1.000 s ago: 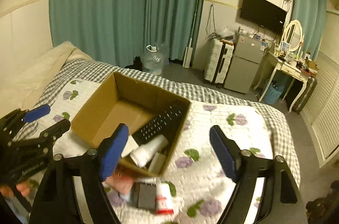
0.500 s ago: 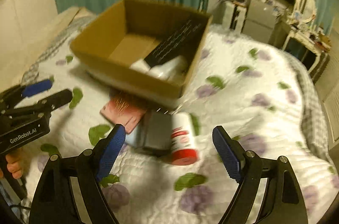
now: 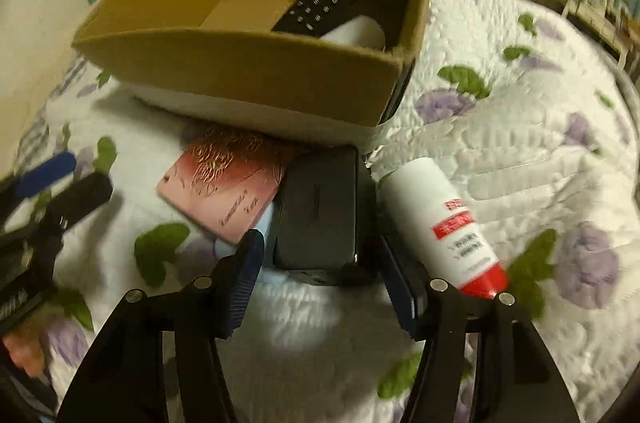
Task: Organize rigid objects
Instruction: 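Grasp the black power bank with the right gripper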
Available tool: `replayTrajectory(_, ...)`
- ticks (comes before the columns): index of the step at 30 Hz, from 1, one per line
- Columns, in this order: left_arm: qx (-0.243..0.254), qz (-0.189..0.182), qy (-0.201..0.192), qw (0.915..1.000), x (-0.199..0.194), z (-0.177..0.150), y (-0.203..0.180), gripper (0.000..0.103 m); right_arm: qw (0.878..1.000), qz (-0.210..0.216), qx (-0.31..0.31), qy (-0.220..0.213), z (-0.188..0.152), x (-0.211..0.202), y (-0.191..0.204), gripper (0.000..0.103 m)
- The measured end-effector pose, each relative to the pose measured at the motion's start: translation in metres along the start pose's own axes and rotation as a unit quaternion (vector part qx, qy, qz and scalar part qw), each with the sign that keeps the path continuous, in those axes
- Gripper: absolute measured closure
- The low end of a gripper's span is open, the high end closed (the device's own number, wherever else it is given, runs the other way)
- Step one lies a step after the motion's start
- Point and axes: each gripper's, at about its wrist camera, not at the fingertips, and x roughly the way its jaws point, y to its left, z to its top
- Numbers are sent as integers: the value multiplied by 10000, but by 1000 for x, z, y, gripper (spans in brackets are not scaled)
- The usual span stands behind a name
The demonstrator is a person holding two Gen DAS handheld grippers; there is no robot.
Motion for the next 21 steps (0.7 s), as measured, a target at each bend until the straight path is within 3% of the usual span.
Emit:
replayTrajectory(6, 63, -15, 53, 10000, 3, 0, -3, 34, 9994, -170, -74, -282, -5, -9, 0, 58)
replayTrajectory(16, 479, -357, 252, 9979, 13, 2, -35, 34, 9941, -334, -177, -1018, -16, -75, -7, 61)
replayTrajectory(21, 580, -522, 388, 9962, 26, 9, -58, 34, 9918, -370, -21, -1225, -10, -84, -17, 61)
